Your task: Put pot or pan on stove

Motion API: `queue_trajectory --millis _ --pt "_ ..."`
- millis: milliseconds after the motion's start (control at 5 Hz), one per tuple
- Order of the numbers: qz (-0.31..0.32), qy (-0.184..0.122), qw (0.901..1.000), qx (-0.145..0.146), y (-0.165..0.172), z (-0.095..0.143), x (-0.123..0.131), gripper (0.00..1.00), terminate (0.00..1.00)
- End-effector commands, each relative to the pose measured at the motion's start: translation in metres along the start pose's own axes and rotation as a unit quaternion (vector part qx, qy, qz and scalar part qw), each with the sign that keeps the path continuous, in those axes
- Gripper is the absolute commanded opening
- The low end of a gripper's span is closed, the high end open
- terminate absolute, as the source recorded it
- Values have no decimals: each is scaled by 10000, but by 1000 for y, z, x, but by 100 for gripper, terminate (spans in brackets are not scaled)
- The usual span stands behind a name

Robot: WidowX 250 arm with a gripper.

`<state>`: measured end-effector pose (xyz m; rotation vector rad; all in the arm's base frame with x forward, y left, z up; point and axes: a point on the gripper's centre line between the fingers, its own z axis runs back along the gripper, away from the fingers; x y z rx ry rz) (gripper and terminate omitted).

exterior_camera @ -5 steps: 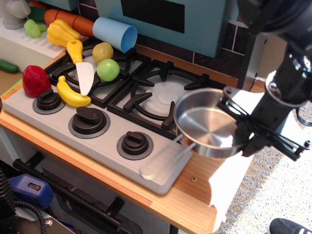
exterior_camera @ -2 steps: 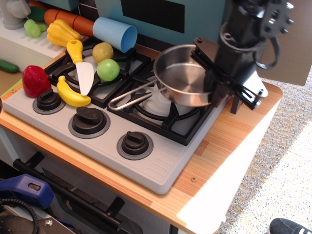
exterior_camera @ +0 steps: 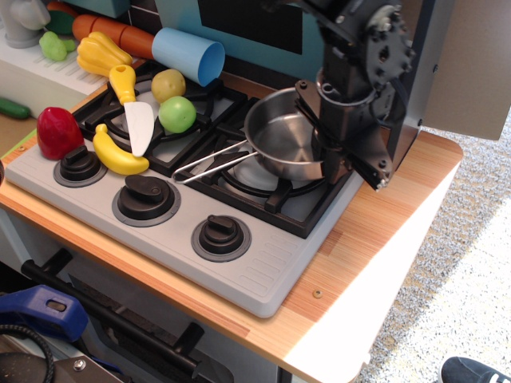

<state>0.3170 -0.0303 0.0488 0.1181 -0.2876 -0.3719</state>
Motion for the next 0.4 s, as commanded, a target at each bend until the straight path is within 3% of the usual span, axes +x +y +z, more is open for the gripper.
queue_trajectory --millis 0,200 --pt "-69 -131 9998 -120 21 9 14 100 0" --pt "-69 -131 9998 -120 21 9 14 100 100"
